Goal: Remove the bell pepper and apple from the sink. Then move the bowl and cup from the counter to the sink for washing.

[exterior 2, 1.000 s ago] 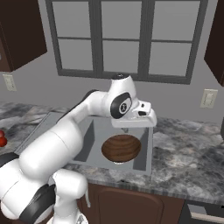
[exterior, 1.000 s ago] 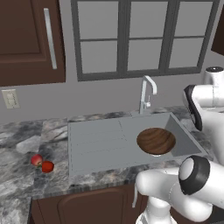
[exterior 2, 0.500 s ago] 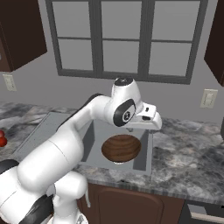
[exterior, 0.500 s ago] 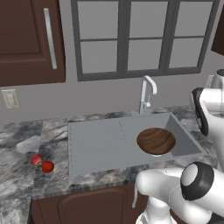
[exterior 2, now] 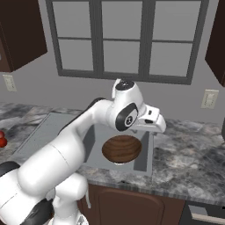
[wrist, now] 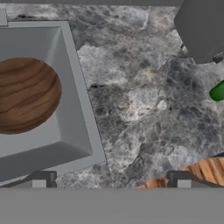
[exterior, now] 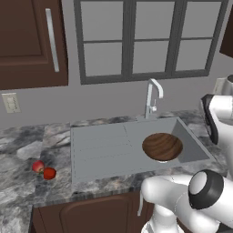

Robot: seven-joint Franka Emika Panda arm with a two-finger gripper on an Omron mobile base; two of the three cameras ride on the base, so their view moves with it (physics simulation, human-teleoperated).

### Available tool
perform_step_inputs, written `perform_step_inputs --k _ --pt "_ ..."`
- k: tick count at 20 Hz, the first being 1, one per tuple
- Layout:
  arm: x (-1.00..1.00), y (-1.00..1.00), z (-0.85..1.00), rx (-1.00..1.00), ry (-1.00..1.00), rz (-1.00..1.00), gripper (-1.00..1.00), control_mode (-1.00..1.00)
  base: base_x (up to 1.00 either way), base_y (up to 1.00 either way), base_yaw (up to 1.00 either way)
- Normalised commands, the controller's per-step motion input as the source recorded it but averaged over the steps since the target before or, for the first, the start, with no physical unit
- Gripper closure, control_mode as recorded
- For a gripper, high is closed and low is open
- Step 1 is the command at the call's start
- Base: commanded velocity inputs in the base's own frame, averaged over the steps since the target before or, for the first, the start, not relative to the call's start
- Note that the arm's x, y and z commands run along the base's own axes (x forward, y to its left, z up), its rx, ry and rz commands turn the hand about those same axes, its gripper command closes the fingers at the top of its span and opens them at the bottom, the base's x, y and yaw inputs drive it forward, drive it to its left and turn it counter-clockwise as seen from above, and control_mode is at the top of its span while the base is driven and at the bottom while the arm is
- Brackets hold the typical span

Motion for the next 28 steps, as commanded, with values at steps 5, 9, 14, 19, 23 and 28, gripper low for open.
perform_step_inputs --k 5,9,14,19,23,28 --pt "-0.03 -0.2 0.01 0.0 -0.07 0.0 -1.0 -1.0 0.0 0.0 0.0" --pt "-0.04 -0.22 0.04 0.0 -0.09 0.0 -1.0 -1.0 0.0 0.0 0.0" --pt "-0.09 -0.22 0.06 0.0 -0.14 0.0 -1.0 -1.0 0.0 0.0 0.0" --pt "-0.08 -0.25 0.09 0.0 -0.06 0.0 -1.0 -1.0 0.0 0.0 0.0" --pt "-0.04 -0.23 0.09 0.0 -0.04 0.0 -1.0 -1.0 0.0 0.0 0.0" --pt "0.0 -0.22 0.06 0.0 0.0 0.0 -1.0 -1.0 0.0 0.0 0.0"
